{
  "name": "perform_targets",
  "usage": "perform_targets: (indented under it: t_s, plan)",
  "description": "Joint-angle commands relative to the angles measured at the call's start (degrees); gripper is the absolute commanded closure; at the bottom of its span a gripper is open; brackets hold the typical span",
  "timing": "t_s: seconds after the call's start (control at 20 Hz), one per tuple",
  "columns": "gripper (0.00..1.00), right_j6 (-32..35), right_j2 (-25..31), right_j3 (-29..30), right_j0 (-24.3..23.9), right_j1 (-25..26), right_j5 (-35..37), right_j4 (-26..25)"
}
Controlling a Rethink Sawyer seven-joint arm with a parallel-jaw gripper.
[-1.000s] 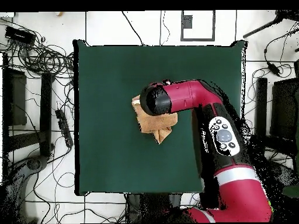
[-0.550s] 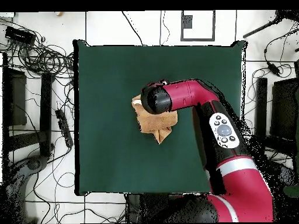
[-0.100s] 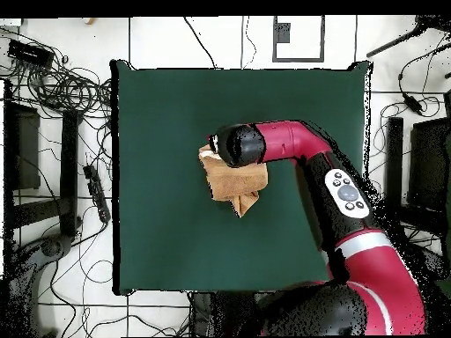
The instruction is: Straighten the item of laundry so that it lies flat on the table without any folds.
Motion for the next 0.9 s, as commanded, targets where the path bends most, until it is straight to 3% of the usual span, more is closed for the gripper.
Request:
perform_targets:
  t_s: [0.05, 0.35, 0.7, 0.9]
  plan:
    - [0.0, -18.6, 9.77, 0.67, -0.92, 2.17, 12.68, 4.6]
    - [0.0, -16.02, 9.46, 0.74, -1.56, 2.96, 16.04, 5.16]
    - [0.0, -14.98, 5.07, -2.17, 0.67, 3.5, 15.98, -1.02]
    - [0.0, -9.03, 1.1, -3.67, 2.7, 3.26, 9.25, -6.37]
